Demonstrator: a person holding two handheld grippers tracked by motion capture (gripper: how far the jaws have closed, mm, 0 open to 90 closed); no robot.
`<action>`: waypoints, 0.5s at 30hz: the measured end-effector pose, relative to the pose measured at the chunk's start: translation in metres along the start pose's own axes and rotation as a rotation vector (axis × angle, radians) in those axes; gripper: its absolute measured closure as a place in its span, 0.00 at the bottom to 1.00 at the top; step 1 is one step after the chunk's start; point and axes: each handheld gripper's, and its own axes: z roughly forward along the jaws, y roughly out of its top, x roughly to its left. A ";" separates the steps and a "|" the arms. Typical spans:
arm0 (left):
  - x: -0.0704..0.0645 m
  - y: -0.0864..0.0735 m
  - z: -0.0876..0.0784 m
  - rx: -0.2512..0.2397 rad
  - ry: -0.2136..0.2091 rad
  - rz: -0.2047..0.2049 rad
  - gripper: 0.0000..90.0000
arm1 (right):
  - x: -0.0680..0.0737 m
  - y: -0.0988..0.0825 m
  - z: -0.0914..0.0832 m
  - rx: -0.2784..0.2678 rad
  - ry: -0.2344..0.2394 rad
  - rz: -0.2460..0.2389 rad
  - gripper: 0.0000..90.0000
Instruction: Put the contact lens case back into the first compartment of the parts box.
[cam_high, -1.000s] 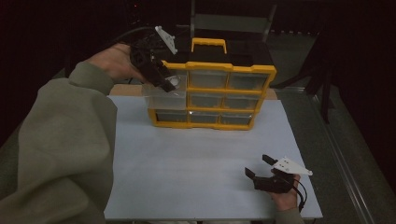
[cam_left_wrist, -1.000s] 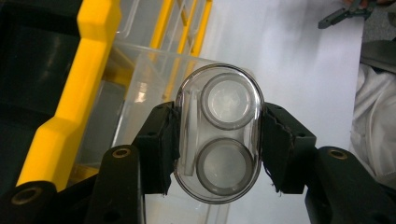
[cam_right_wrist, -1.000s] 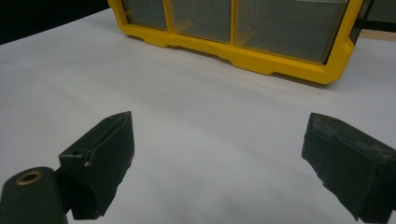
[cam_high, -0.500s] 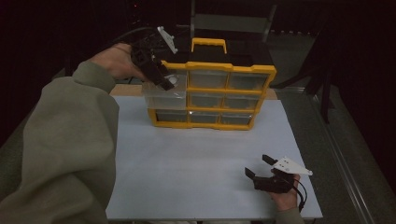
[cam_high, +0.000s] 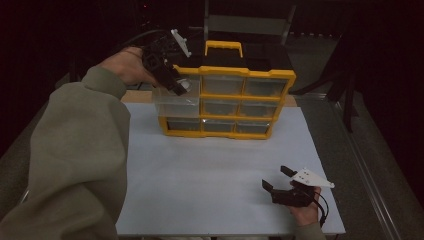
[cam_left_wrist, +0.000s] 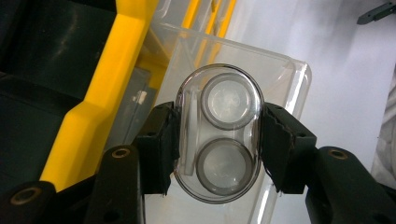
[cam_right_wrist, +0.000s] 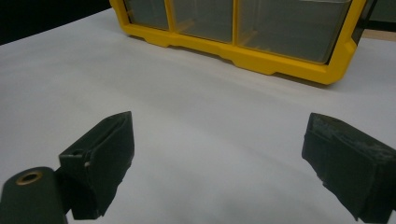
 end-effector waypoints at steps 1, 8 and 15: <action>0.000 0.000 0.000 0.003 0.001 0.000 0.55 | 0.000 0.000 0.000 0.000 0.000 0.000 0.11; 0.000 0.000 0.003 0.012 0.002 -0.011 0.55 | 0.000 0.000 0.000 -0.003 0.001 -0.003 0.11; 0.000 0.000 0.003 0.011 0.008 -0.028 0.54 | 0.000 0.000 0.000 -0.002 0.001 0.000 0.11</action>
